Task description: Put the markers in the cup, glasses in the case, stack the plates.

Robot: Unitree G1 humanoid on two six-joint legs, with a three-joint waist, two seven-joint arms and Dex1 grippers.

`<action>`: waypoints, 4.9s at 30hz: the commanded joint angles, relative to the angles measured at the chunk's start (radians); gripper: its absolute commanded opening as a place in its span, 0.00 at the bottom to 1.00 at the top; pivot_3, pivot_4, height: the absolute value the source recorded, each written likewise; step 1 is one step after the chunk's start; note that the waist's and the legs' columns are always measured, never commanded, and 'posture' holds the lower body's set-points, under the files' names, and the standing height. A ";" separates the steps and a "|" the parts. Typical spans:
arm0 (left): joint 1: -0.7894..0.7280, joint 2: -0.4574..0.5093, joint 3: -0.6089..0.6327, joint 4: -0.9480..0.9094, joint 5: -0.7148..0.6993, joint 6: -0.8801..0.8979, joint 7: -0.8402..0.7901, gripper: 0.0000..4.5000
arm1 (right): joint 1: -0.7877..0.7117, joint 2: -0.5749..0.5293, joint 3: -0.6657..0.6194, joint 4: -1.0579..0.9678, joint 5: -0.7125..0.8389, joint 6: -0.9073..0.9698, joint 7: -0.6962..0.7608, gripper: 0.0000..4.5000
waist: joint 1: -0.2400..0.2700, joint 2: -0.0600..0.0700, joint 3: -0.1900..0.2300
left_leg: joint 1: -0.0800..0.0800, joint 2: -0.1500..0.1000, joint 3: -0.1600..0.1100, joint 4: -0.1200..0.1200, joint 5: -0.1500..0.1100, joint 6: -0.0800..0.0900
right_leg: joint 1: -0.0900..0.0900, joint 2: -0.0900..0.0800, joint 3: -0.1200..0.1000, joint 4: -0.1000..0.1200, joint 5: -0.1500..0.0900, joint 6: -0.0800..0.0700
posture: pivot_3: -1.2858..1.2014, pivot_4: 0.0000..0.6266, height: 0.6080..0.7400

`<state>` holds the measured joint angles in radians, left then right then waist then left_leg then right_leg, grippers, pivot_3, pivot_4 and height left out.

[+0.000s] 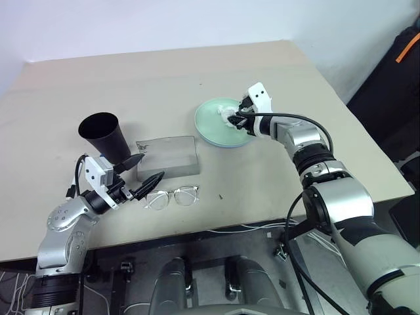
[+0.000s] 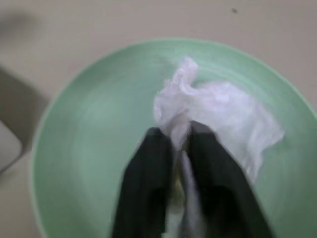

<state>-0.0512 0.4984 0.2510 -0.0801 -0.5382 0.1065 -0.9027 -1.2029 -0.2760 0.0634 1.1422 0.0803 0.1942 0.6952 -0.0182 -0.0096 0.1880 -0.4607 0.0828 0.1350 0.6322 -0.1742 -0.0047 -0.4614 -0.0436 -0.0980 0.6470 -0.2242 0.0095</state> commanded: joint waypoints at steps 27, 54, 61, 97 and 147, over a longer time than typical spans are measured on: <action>0.151 0.184 0.244 -0.074 -0.153 0.153 -0.038 1.00 | 0.038 0.011 0.292 -0.779 0.289 0.753 0.707 0.99 | -0.001 0.000 0.000 | 0.000 0.001 -0.001 0.000 -0.002 -0.003 | -0.003 -0.002 0.001 0.000 -0.002 -0.005 | 0.52 0.24 1.00; 0.341 0.308 0.284 -0.112 -0.101 0.176 -0.268 1.00 | -0.090 0.287 0.468 -0.282 0.033 0.576 0.738 0.87 | -0.022 -0.003 -0.002 | -0.007 0.001 0.006 -0.017 -0.002 -0.003 | -0.012 -0.003 0.002 -0.013 0.003 -0.007 | 0.52 0.24 1.00; 0.318 0.298 0.266 -0.097 -0.077 0.154 -0.266 1.00 | -0.080 0.288 0.484 -0.269 -0.019 0.534 0.772 0.75 | -0.027 -0.003 -0.002 | -0.007 0.001 0.006 -0.015 -0.002 -0.003 | -0.012 -0.002 0.002 -0.011 0.003 -0.006 | 0.52 0.24 1.00; 0.334 0.246 0.259 -0.069 -0.060 0.094 -0.241 1.00 | -0.204 0.247 0.271 -0.337 0.018 0.427 0.758 0.01 | -0.027 -0.004 -0.002 | -0.004 0.001 0.005 -0.009 -0.001 -0.004 | -0.013 -0.004 0.002 0.000 0.002 -0.010 | 0.52 0.24 1.00; 0.413 0.220 0.256 -0.066 -0.050 0.018 -0.217 1.00 | -0.211 0.404 0.169 0.152 -0.249 -0.112 0.445 0.57 | -0.049 -0.004 -0.002 | -0.002 0.002 0.005 -0.010 -0.002 -0.004 | -0.013 -0.004 0.003 -0.001 0.001 -0.011 | 0.52 0.24 1.00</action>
<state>0.3577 0.7160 0.4957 -0.1313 -0.5926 0.1408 -1.1172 -1.3793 0.1223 0.2507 1.3032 -0.1763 0.0829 1.1439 -0.0671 -0.0137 0.1855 -0.4632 0.0844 0.1396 0.6219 -0.1757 -0.0089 -0.4733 -0.0479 -0.0953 0.6456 -0.2229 -0.0014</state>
